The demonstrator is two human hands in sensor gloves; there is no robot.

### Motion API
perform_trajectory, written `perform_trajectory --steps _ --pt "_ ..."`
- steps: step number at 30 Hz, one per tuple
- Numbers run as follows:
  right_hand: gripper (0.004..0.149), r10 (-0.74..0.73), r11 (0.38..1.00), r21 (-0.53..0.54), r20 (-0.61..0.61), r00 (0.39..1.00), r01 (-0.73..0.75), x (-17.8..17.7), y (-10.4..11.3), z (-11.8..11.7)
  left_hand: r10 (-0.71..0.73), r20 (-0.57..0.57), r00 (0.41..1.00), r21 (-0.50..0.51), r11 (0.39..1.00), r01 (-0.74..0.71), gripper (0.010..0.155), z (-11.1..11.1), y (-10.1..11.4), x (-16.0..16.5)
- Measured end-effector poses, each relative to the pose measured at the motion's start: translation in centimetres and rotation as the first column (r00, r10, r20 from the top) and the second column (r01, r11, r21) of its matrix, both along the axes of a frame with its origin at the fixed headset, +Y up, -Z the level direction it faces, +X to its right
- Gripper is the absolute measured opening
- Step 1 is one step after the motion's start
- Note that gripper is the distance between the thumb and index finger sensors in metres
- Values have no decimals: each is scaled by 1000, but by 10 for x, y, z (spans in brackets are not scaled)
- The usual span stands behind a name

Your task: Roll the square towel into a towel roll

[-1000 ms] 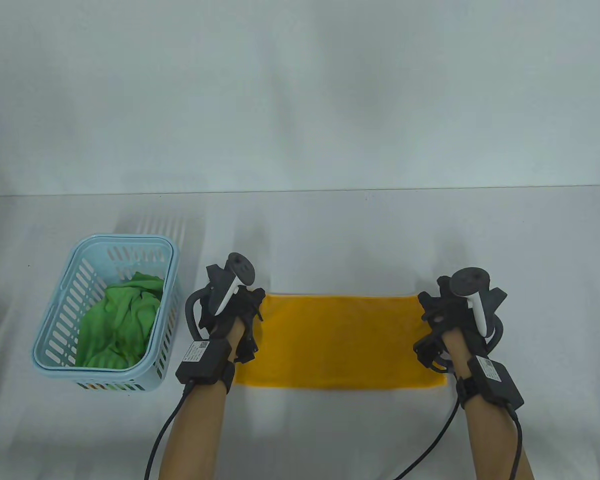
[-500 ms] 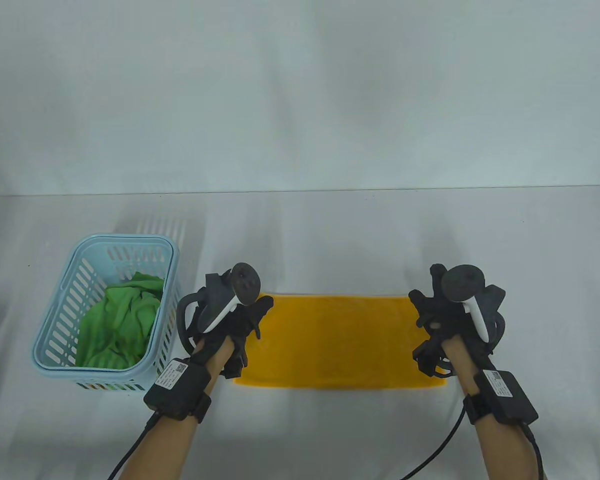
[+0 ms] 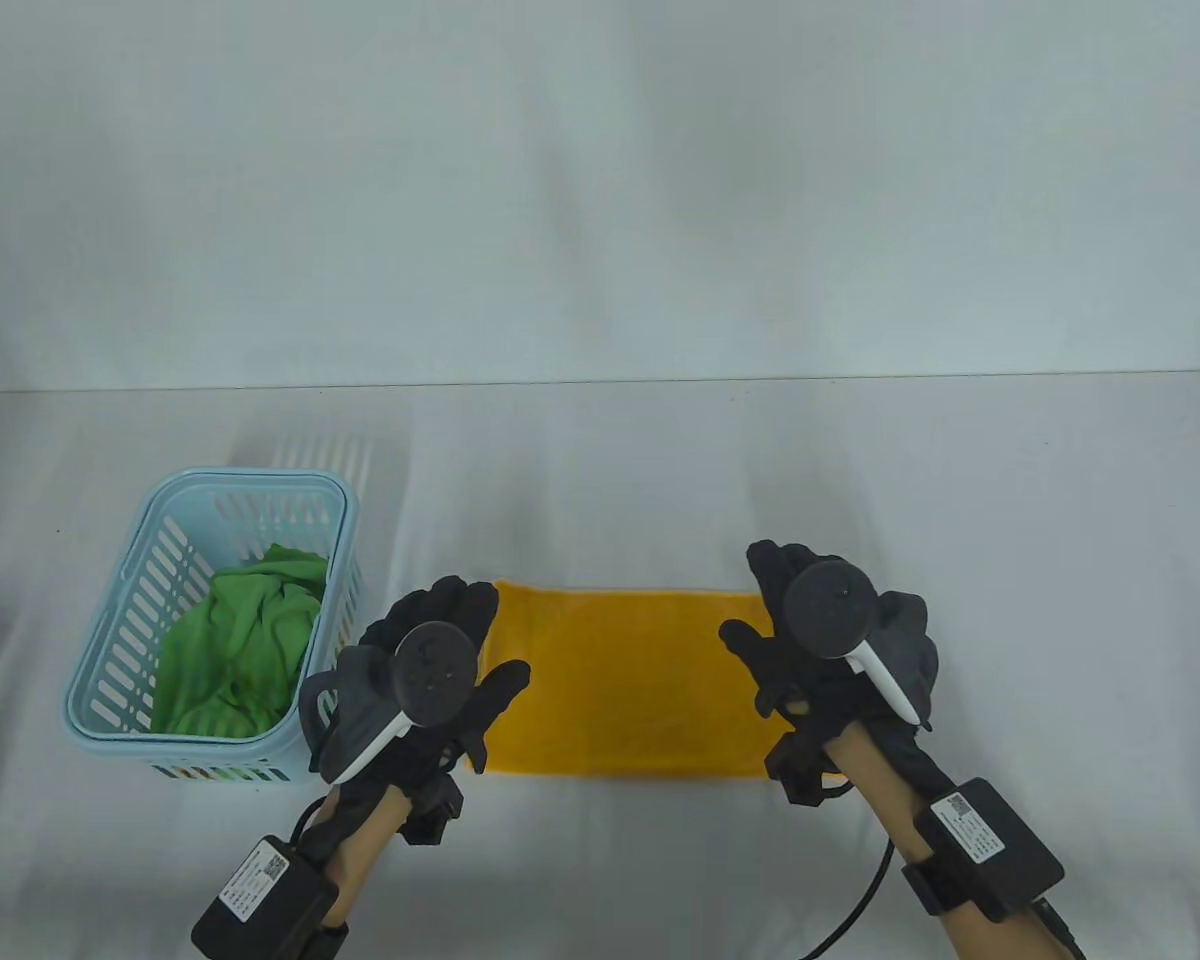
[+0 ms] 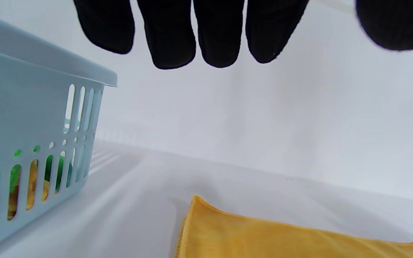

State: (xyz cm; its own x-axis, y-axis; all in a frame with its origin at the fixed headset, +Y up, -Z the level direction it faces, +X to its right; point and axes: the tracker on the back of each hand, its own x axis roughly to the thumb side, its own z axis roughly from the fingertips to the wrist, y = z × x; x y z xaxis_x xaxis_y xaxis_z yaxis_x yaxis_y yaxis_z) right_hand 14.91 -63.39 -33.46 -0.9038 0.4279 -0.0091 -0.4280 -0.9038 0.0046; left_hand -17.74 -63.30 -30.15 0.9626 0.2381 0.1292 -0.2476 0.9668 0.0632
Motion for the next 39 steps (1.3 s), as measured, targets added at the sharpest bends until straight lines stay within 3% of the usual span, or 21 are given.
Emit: perform_trajectory --steps 6,9,21,25,32,36,39 --pt "77 42 998 -29 -120 992 -46 -45 -6 14 35 -2 999 17 999 -35 80 9 -1 -13" --pt "77 57 996 -53 -189 980 -69 -74 -19 20 34 -11 999 34 999 -34 80 13 1 -18" --pt "81 134 930 -258 -430 893 -263 -178 -97 21 25 -44 999 94 995 -20 79 16 9 -28" --pt "76 91 923 -276 -523 847 -270 -200 -108 17 37 -45 998 96 995 -33 79 16 11 -30" --pt "62 179 917 -241 -464 868 -318 -220 -120 5 52 -46 998 88 995 -48 79 15 10 -32" --pt "71 248 895 -241 -434 866 -376 -228 -128 -1 49 -44 998 83 996 -45 79 15 10 -32" --pt "68 291 893 -204 -418 861 -401 -233 -130 -3 45 -42 998 83 996 -42 79 15 10 -31"
